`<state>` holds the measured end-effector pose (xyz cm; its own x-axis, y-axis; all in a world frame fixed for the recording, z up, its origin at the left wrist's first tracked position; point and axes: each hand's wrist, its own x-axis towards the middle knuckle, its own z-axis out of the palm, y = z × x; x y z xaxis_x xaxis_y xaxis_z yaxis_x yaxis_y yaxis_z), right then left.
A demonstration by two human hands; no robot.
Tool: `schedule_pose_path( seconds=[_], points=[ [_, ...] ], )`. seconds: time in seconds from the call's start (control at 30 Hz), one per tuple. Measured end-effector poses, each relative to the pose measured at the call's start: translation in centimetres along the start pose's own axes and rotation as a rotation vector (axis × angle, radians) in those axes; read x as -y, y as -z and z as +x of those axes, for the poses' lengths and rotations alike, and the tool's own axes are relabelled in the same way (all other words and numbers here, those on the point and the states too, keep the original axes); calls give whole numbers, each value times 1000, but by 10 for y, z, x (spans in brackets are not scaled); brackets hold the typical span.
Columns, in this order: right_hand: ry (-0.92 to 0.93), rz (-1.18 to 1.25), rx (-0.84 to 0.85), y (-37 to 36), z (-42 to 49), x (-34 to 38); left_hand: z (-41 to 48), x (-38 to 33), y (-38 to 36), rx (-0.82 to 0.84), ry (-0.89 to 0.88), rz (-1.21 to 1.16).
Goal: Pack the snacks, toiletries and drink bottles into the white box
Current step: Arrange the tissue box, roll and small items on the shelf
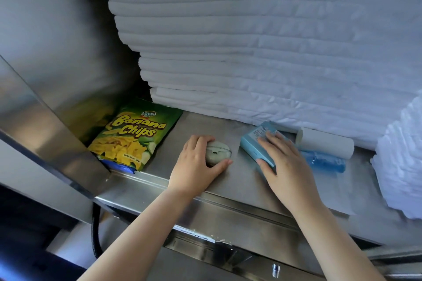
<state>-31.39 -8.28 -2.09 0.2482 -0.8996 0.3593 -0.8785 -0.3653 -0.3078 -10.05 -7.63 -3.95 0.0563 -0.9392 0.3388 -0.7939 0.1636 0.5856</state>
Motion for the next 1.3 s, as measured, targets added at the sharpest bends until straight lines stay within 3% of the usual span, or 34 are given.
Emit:
schedule_pose_path(
  seconds=[0.47,0.73,0.9,1.3],
  points=[
    [39,76,-1,-6,-5,-5,6,-9,13,66,-381,428],
    [43,54,3,-6,-5,-5,6,-22,18,144,-455,408],
    [49,45,-8,-7,-6,-5,7,-29,19,105,-482,333],
    [60,42,-37,-9,-6,-6,-5,-8,35,17,-310,34]
  ],
)
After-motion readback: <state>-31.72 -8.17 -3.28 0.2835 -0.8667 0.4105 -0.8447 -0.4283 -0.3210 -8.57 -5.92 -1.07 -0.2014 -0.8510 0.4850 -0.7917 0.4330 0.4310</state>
